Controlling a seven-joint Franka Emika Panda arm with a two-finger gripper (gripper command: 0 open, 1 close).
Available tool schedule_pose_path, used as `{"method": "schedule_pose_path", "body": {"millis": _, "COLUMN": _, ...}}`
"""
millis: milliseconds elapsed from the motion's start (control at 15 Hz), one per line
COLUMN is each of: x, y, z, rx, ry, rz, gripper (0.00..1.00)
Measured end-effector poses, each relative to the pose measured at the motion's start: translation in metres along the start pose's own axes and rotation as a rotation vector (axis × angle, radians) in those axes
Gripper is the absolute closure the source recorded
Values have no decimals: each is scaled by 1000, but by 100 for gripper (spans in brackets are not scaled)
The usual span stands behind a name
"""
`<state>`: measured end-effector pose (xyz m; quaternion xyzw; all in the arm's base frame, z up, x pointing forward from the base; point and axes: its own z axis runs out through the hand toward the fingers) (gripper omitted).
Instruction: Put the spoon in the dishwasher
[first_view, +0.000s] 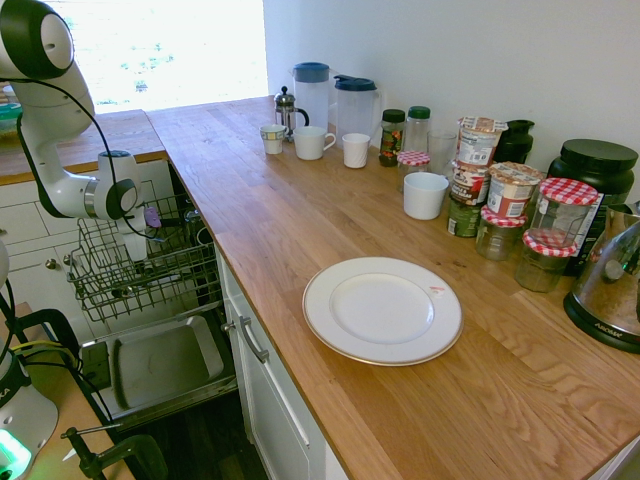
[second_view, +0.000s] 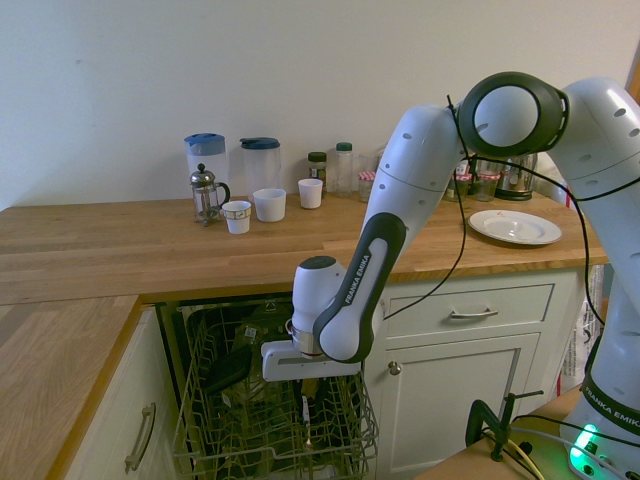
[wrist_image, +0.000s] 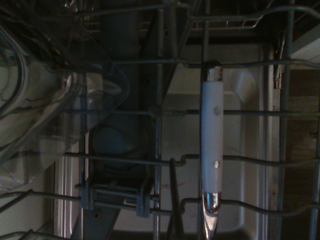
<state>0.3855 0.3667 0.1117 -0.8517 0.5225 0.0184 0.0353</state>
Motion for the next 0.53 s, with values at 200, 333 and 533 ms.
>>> {"method": "schedule_pose_path", "body": {"millis": 200, "x": -13, "y": 18, "z": -49, "rx": 12, "ry": 31, "rz": 14, "gripper": 0}}
{"method": "schedule_pose_path", "body": {"millis": 333, "x": -22, "y": 24, "z": -87, "rx": 13, "ry": 59, "rz": 20, "gripper": 0}}
{"method": "schedule_pose_path", "body": {"millis": 533, "x": -22, "y": 28, "z": -144, "rx": 9, "ry": 96, "rz": 32, "gripper": 0}}
